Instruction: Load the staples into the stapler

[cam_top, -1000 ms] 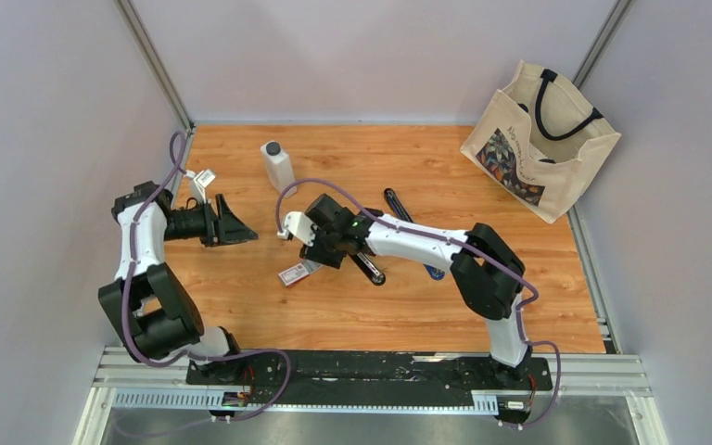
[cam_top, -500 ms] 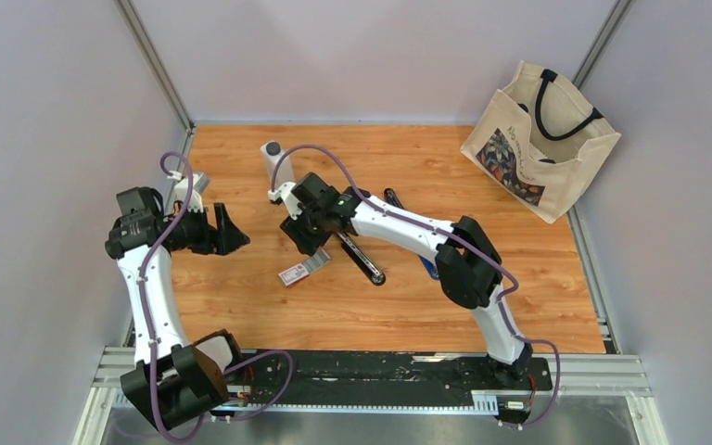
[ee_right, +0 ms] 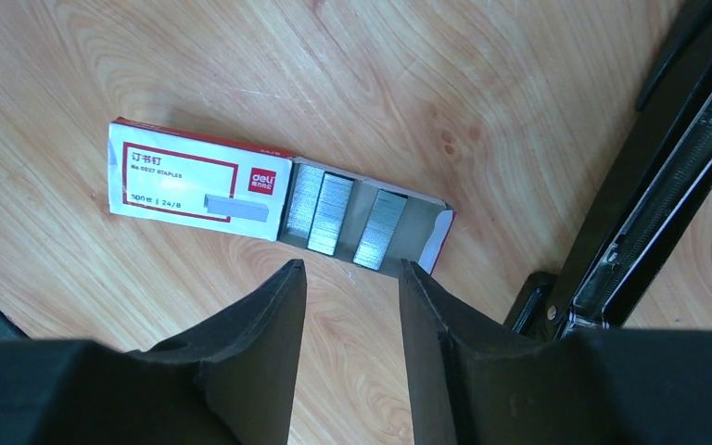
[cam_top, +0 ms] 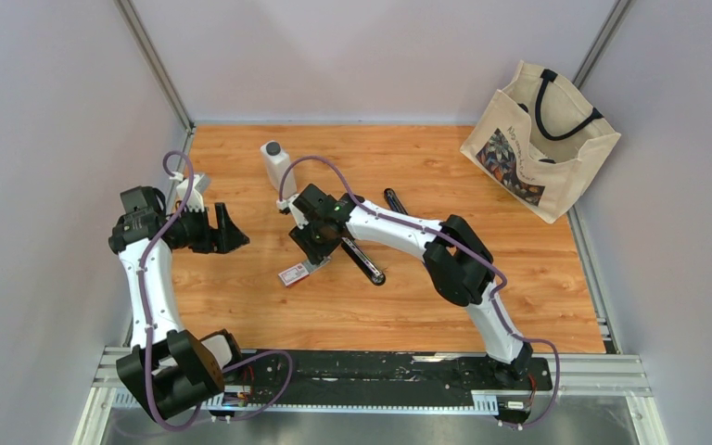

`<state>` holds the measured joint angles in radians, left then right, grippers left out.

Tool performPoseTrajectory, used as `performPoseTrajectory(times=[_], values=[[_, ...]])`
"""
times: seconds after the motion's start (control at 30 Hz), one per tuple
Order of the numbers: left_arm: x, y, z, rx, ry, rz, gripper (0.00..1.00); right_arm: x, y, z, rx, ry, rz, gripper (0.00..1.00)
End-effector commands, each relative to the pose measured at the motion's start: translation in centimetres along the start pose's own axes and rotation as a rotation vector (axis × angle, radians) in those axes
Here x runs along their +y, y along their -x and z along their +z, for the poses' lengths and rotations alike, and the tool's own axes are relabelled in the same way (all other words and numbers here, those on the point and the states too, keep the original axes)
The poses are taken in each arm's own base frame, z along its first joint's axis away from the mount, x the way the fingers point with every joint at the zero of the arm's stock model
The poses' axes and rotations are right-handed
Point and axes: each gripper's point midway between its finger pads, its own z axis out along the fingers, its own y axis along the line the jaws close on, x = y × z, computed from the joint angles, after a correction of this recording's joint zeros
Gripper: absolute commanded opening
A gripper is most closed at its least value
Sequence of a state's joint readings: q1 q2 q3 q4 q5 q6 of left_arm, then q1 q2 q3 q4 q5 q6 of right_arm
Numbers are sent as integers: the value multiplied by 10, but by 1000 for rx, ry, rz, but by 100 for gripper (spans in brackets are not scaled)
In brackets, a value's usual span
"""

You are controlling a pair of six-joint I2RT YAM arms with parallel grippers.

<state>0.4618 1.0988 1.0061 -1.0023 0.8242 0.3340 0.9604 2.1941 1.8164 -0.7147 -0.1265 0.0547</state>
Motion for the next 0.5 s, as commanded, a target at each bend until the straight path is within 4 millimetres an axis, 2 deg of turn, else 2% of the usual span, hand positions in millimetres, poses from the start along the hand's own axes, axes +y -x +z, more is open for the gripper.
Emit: performPoseTrajectory(times=[0.0, 0.23, 0.47], values=[[3, 4, -2, -28, 17, 2, 88, -3, 2, -2, -9, -21, 17, 44], [4, 2, 0, -23, 16, -7, 88, -12, 3, 7, -1, -57, 17, 42], [5, 2, 0, -26, 22, -1, 89, -5, 5, 8, -6, -32, 4, 39]])
